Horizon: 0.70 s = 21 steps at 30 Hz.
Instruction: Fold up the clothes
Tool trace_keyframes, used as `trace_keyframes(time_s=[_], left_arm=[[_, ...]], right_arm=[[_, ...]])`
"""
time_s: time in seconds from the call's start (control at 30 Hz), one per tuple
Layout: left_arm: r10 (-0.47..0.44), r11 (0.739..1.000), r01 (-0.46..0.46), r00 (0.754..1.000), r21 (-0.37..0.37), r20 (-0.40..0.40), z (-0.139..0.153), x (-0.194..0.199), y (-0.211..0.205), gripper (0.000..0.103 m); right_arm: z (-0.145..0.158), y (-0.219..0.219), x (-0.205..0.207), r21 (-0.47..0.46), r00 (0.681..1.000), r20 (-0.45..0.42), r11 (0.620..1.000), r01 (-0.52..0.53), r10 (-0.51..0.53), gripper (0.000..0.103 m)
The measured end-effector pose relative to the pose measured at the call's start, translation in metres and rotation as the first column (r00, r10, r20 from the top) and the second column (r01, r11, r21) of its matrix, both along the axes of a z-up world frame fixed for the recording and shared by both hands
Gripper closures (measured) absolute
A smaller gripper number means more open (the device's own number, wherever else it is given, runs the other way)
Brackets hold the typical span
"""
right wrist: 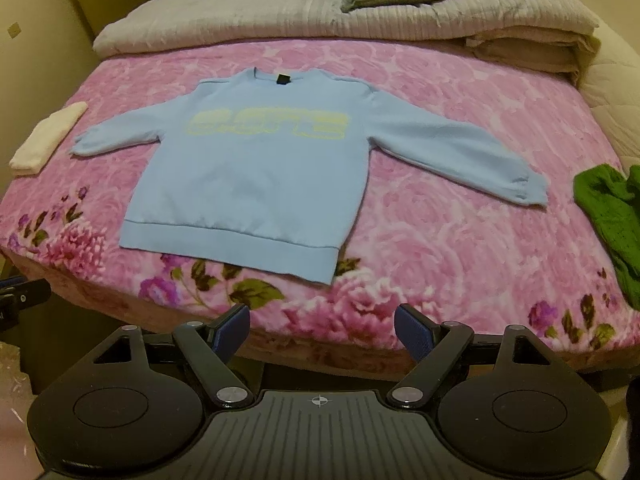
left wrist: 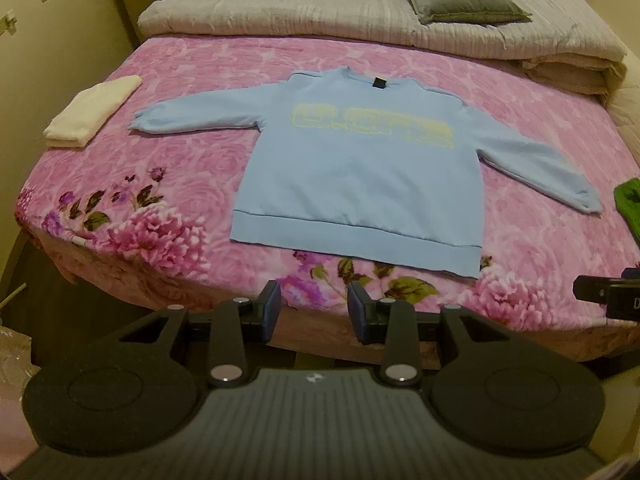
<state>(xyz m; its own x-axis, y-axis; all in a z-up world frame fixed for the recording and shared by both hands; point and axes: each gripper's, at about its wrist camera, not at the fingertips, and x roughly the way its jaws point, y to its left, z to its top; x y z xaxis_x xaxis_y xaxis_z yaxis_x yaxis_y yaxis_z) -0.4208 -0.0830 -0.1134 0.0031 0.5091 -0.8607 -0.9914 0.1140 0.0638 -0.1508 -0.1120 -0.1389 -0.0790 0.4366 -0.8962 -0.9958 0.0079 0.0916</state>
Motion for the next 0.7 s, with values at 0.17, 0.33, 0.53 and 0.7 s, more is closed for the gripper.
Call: trace_keyframes(time_s=[0.17, 0.33, 0.53, 0.7], left_arm=[[0.024, 1.000, -0.024, 1.000, 0.003, 0.000, 0.000, -0.002, 0.002, 0.071], [0.035, 0.999, -0.035, 0.999, 0.000, -0.009, 0.000, -0.001, 0.006, 0.071], [0.034, 0.999, -0.034, 0.999, 0.004, -0.016, 0.000, 0.008, 0.015, 0.071], [0.035, 0.999, -0.035, 0.999, 0.005, -0.019, -0.001, 0.013, 0.025, 0.071]], right_arm=[[-0.001, 0.006, -0.001, 0.002, 1.000, -0.005, 1.000, -0.025, 0.025, 0.020], [-0.002, 0.012, 0.002, 0.006, 0.999, -0.015, 0.999, -0.033, 0.033, 0.020], [-0.002, 0.020, 0.013, 0.007, 1.000, -0.021, 1.000, -0.012, 0.012, 0.020], [-0.003, 0.029, 0.020, 0.002, 1.000, -0.023, 1.000, 0.000, 0.000, 0.020]])
